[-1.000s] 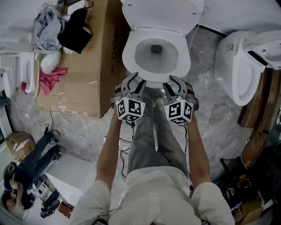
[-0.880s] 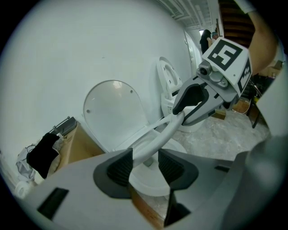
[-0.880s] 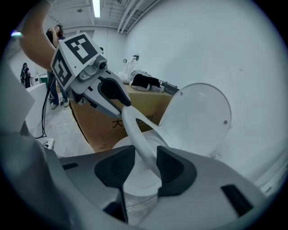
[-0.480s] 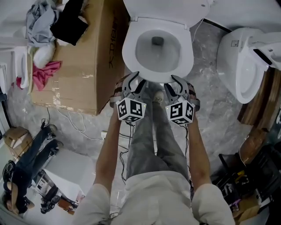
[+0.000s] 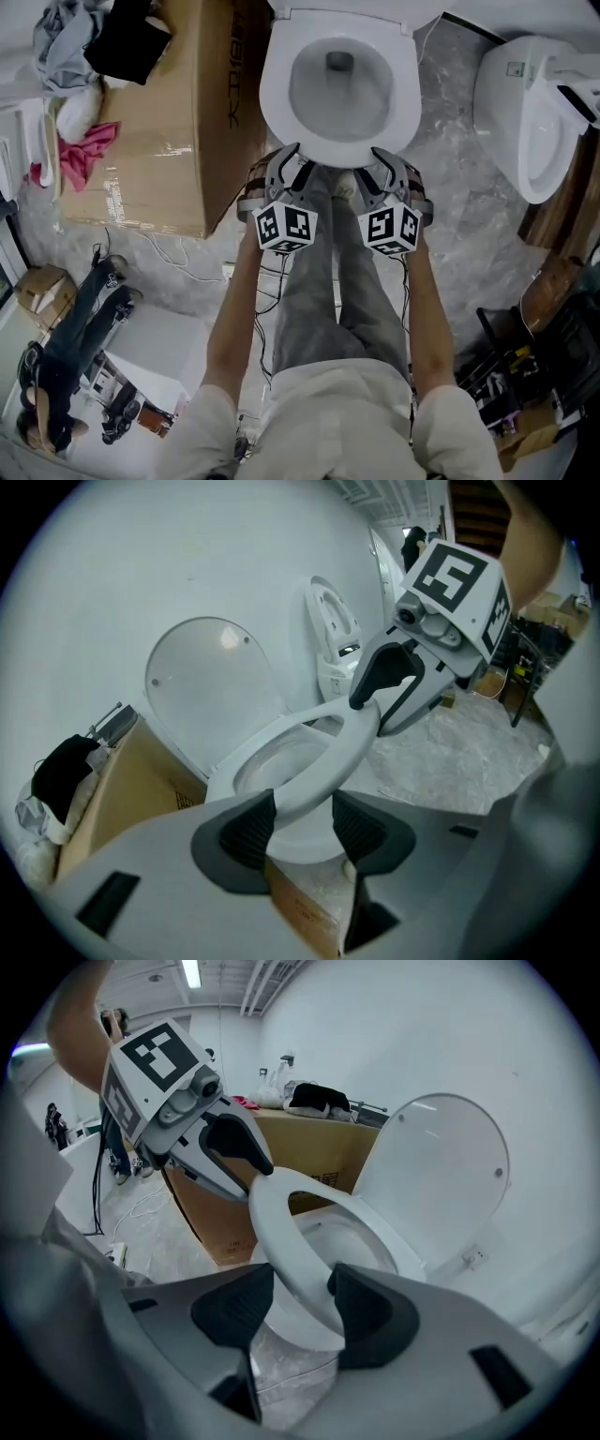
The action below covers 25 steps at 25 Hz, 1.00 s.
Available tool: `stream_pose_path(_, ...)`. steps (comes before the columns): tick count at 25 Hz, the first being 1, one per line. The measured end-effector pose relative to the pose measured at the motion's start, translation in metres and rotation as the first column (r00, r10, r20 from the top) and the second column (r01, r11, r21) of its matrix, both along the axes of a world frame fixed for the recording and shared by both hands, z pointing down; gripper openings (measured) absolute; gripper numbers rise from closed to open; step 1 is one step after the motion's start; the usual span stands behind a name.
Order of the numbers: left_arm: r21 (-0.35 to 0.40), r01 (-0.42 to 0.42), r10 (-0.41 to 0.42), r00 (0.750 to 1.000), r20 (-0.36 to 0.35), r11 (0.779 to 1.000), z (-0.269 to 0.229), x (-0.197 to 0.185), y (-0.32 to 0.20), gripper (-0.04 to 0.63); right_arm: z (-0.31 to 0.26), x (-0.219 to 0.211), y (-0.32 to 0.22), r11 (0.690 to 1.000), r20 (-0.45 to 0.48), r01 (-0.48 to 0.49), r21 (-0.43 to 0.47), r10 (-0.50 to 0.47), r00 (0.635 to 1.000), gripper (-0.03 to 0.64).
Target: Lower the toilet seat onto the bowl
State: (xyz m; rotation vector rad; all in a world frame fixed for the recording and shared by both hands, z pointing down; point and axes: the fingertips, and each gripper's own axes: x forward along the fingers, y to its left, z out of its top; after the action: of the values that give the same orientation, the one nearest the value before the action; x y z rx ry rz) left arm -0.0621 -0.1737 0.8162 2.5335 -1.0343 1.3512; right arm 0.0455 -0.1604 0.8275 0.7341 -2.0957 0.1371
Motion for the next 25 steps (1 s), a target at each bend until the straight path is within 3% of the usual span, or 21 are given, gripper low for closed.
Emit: stream_pose_path(25, -0.087, -0.04, 0.051, 0.989, 0.139, 0.995, 0.102, -0.004, 0.034, 0.233, 0.103, -0.001, 0.033, 0.994, -0.111, 0.067, -0.081, -0.076, 0.991, 0.262)
